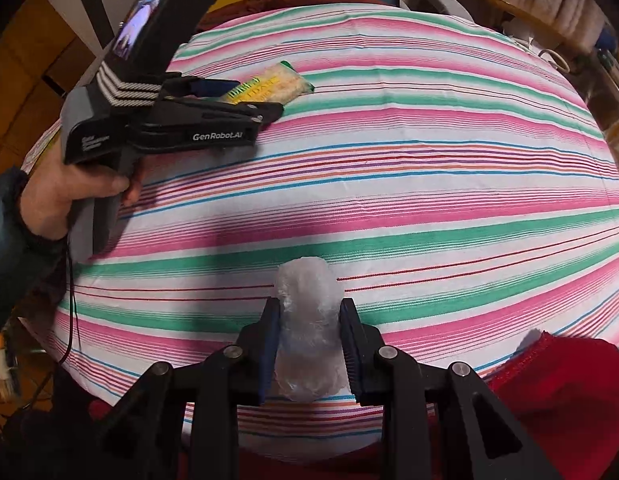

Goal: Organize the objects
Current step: 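Grasp the WEIDAN snack bag with the left tool, then carry snack bag and wrapped item into the gold tray and open both tools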

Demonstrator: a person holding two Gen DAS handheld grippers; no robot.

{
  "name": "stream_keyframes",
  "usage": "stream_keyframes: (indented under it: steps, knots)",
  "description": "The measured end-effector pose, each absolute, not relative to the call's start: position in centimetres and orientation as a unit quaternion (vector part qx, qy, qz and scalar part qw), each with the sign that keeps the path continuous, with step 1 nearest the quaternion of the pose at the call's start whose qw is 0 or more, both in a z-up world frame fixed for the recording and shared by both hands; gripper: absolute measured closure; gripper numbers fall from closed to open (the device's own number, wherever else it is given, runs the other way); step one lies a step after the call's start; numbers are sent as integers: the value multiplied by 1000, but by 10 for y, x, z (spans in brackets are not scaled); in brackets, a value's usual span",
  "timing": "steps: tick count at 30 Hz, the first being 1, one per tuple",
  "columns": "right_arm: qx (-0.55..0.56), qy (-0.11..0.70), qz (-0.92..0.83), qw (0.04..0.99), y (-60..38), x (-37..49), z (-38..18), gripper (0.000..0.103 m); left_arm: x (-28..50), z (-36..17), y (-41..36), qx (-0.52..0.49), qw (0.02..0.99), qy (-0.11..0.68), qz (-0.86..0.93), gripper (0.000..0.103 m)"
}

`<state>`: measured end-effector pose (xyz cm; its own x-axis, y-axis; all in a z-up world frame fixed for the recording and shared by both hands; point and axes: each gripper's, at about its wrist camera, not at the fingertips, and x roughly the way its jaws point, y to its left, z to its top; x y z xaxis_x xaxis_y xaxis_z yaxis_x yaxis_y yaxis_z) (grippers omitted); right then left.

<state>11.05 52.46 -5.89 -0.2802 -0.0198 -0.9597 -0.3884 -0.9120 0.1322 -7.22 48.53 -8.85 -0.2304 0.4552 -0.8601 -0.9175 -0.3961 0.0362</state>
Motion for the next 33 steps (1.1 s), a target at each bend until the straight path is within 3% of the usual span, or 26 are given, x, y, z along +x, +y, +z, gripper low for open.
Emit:
stream_keyframes:
  steps: [12, 22, 33]
  knots:
    - [-592, 167, 780, 118, 524, 112, -55, 74, -33, -80, 406, -420, 408, 252, 771, 53]
    - [-576, 159, 790, 138, 524, 117, -48, 74, 1, -75, 385, -395, 406, 247, 786, 53]
    - [-558, 139, 801, 167, 521, 124, -41, 74, 29, 1, 328, -343, 421, 166, 823, 53]
